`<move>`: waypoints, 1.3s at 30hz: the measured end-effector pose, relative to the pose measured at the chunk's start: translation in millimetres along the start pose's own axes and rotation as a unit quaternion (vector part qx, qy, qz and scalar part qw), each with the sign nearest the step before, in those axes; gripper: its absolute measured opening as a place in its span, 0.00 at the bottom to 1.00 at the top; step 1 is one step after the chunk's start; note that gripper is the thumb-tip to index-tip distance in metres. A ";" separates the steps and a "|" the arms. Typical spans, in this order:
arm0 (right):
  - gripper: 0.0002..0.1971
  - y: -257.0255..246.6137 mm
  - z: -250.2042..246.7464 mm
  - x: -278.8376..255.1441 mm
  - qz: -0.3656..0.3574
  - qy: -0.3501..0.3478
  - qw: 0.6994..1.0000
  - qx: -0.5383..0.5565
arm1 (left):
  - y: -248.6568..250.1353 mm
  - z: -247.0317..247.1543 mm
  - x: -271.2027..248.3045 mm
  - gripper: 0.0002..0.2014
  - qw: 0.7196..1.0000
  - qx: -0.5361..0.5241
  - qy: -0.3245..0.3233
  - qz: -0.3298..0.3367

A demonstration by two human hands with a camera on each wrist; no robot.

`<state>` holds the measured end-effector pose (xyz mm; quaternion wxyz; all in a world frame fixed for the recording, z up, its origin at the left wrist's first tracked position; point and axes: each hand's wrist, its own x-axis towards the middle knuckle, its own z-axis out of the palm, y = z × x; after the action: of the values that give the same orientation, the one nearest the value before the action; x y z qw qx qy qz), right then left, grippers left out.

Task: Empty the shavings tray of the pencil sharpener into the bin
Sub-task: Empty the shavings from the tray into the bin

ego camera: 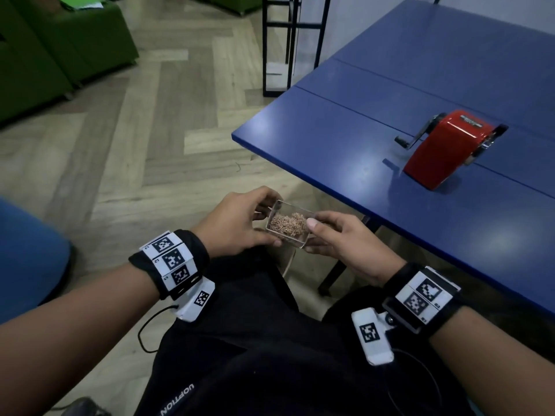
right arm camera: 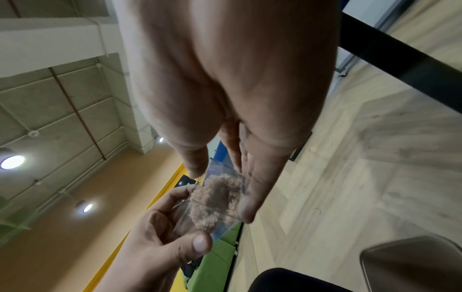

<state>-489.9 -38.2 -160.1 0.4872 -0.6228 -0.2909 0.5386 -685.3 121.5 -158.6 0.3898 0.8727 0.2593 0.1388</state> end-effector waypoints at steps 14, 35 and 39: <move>0.18 18.2 -6.1 52.2 0.111 -0.041 0.988 0.095 | -38.6 13.0 26.8 0.38 0.996 0.062 -0.047 -0.033; 0.15 130.1 -37.7 209.7 0.196 -0.016 0.978 0.063 | -230.0 82.6 105.6 0.37 0.946 0.103 -0.110 -0.287; 0.13 167.2 -36.9 224.5 0.222 0.006 0.973 0.058 | -290.3 129.2 85.3 0.33 0.889 0.091 -0.140 -0.426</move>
<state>-425.6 90.7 -403.0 0.3921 -0.6457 -0.1106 0.6459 -657.3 253.7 -458.6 0.3626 0.7202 0.5606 -0.1886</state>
